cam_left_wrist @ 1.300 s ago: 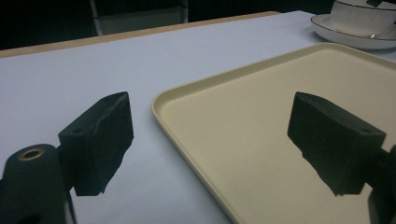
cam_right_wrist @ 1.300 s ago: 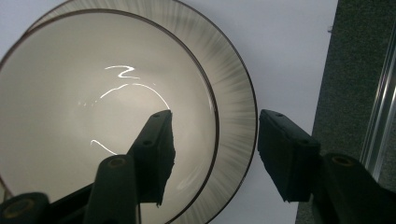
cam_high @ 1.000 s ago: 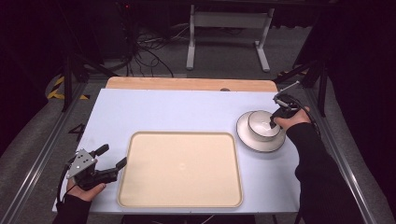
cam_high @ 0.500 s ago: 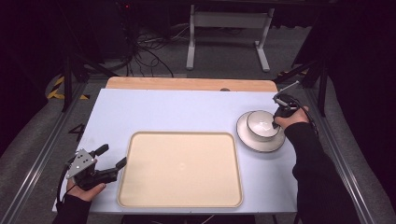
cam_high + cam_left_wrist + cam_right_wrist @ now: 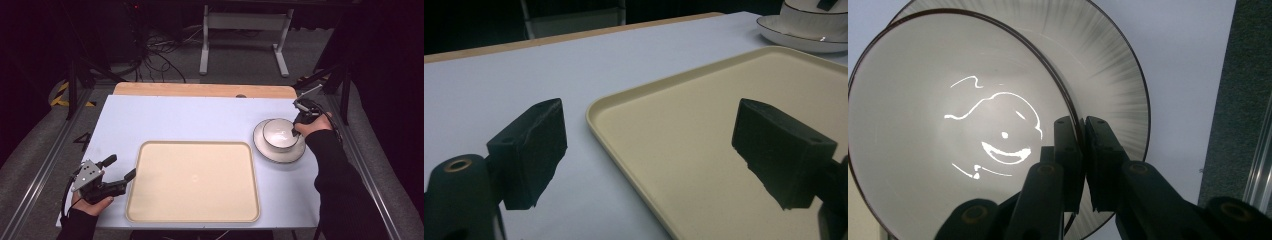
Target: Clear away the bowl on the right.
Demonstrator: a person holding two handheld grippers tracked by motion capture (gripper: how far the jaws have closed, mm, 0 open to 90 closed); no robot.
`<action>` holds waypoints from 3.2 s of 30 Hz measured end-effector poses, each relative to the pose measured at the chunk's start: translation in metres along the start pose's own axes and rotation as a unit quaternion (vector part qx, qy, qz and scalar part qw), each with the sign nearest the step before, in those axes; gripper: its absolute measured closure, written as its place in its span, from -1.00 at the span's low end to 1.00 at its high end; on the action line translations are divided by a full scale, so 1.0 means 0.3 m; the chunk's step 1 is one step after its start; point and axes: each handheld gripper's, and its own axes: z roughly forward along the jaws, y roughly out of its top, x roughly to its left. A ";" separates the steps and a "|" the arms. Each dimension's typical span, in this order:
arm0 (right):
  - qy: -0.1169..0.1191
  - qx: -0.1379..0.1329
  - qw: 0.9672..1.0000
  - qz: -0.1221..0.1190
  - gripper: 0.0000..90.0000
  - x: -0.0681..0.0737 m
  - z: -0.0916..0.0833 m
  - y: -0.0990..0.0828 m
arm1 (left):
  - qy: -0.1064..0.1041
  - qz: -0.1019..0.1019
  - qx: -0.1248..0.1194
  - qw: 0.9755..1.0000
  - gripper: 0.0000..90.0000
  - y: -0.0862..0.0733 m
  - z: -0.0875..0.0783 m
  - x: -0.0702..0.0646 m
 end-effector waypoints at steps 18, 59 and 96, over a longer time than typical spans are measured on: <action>0.007 -0.021 1.000 -0.011 0.89 0.018 -0.167 -0.005 | 0.000 -0.003 0.000 1.000 -0.66 0.000 0.000 0.001; 0.040 -0.030 0.986 -0.157 0.89 0.366 -0.289 -0.066 | 0.000 0.000 -0.001 1.000 -0.66 0.001 -0.004 0.001; 0.104 -0.026 0.946 -0.305 0.89 0.747 -0.317 -0.175 | -0.002 0.005 -0.002 1.000 -0.66 0.002 -0.006 -0.003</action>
